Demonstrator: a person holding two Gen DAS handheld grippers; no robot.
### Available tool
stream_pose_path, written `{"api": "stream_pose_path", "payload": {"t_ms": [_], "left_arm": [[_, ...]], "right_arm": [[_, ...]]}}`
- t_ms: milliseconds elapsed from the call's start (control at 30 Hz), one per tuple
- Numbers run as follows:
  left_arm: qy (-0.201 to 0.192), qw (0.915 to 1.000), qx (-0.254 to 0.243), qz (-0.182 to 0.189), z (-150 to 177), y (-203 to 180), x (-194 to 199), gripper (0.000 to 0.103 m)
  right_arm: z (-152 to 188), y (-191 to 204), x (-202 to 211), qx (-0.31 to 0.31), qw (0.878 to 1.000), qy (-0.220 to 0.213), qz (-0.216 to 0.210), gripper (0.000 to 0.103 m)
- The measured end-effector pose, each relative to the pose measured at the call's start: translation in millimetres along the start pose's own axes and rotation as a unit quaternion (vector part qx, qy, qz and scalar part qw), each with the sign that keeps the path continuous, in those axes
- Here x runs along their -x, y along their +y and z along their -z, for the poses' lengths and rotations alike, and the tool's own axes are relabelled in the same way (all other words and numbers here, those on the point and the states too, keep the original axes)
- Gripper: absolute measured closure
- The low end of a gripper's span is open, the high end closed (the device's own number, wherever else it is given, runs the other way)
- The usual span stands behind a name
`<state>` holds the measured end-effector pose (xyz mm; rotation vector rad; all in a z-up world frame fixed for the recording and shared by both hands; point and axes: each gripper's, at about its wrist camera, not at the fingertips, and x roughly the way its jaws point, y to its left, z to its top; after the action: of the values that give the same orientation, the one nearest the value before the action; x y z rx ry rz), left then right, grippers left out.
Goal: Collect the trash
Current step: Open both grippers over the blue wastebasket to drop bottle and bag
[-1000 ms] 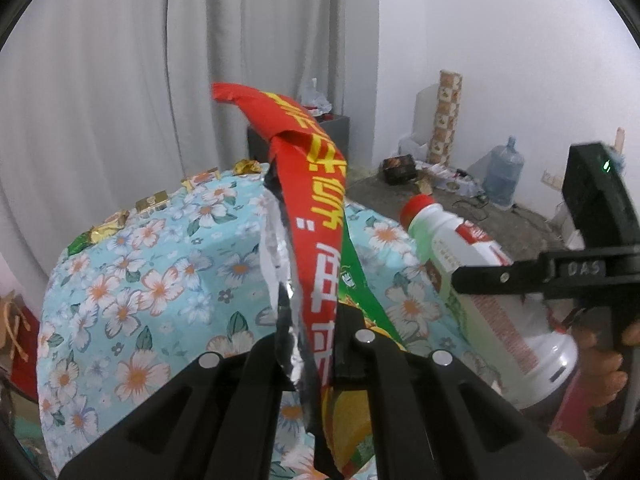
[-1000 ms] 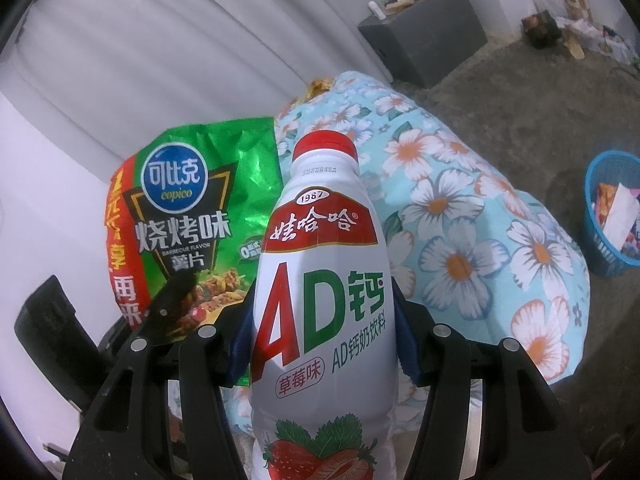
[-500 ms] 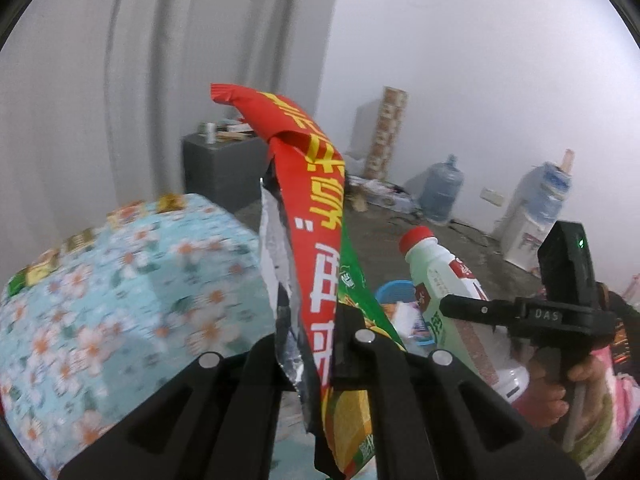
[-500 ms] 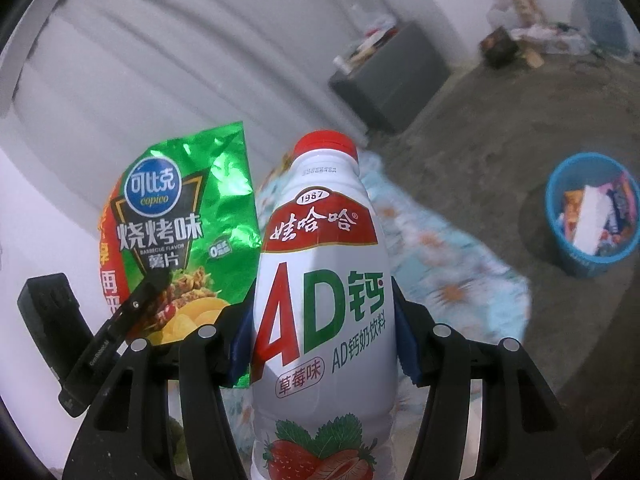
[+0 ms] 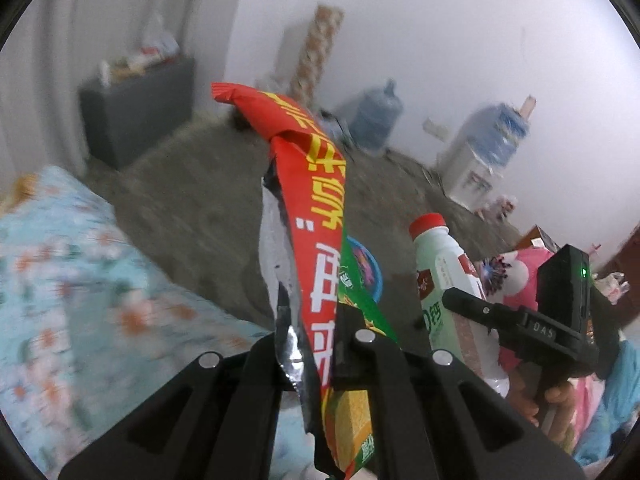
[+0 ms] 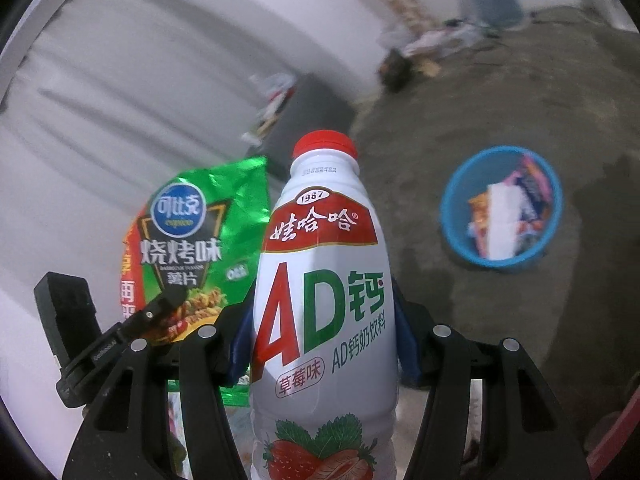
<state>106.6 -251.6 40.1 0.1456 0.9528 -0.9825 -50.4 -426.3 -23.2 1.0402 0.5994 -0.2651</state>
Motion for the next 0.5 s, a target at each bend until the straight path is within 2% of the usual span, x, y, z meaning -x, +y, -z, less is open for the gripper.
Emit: {"api": "stream_pose_path", "payload": {"t_ms": [167,267,500], "left_arm": [[0.078,0.9962,0.017,0.033,-32,-8,-91,0.102],[0.115,0.9931,0.004,0.022,-44,-19,-145,0.102],[0.184,0.9824,0.007,0.032,-68,-28,-259,0.102]], "right_arm": [[-28,-38,-19,-0.044,0.998,-0.02,0.032,0.048],[-41,-63,-35,-0.066,0.996,-0.02,0.053,0.048],[-65,-108,-71,-0.087,0.992,0.0,0.093,0.048]]}}
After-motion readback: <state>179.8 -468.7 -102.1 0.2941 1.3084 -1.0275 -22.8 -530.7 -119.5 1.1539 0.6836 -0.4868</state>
